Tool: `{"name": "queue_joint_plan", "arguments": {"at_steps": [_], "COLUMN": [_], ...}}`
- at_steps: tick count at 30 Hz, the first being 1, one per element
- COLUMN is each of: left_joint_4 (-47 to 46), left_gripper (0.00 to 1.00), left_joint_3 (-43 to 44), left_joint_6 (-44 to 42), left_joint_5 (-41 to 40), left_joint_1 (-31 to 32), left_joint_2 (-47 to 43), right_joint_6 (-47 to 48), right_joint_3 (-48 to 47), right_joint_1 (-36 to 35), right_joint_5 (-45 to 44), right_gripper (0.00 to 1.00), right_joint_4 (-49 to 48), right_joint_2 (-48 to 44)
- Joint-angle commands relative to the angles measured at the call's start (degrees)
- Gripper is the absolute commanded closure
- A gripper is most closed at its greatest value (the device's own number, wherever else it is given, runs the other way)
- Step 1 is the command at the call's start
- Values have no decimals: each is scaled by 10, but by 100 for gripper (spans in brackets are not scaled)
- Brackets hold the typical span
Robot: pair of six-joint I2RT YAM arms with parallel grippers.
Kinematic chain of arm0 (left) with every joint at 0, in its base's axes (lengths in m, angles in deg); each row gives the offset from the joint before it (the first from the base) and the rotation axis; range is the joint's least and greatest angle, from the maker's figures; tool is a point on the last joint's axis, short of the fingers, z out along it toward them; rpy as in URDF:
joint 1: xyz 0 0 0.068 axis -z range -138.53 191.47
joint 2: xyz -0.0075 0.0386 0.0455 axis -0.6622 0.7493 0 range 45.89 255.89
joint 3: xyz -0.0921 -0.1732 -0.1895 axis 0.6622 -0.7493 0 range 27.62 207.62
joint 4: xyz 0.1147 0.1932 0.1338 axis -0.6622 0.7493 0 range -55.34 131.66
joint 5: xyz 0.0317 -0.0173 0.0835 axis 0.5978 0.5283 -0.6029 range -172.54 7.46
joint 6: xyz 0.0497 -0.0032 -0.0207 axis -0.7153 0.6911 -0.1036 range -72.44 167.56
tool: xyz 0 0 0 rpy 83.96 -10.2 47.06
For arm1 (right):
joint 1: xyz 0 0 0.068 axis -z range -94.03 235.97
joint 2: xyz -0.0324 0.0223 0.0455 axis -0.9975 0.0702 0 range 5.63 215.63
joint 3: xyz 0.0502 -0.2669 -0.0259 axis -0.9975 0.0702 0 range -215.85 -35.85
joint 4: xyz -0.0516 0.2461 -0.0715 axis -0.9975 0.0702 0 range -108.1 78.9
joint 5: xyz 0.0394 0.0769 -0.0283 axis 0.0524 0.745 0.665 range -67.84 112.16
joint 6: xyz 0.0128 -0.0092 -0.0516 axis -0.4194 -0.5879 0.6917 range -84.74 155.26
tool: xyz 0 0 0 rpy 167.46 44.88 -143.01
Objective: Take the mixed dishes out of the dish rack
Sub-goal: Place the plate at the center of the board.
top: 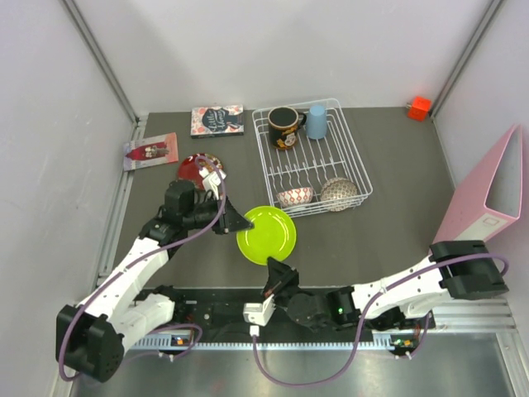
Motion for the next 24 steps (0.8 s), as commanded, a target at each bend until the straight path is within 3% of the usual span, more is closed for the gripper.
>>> {"name": "queue_joint_plan", "arguments": {"at_steps": [1,3,4,5,8,13,18,19,24], "left_joint_4": [-43,-41,-41,-40,-27,21,46,33,13], "left_gripper": [100,100,100,100,100,100,100,100,100], "left_joint_3": [0,0,1,3,17,63,109,113,151], "left_joint_6": [9,12,14,18,29,56,110,123,159], "left_joint_5": [12,3,-12,-21,-62,-188,-268,-270,-331], "left_joint_1": [2,2,2,2,1,-6,-79,-95,-162], "left_joint_2": [-19,-27,-29,-33,-37,-34,10,23,99], "right_joint_6": [5,7,7,0,-26,-123,-322,-374,-459], "right_joint_3": [-18,-20,-28,-34,-65,-140,-224,-229,-200], "right_joint_1": [5,4,4,5,4,6,39,47,94], "right_joint_5": [-8,-15,-26,-31,-63,-122,-156,-155,-129], "right_gripper": [100,98,83,44,1,0,0,0,0], "right_joint_4": [-43,-50,-51,-48,-27,69,154,162,130], "right_joint_2": [-11,-8,-4,1,8,-5,-99,-137,-245]}}
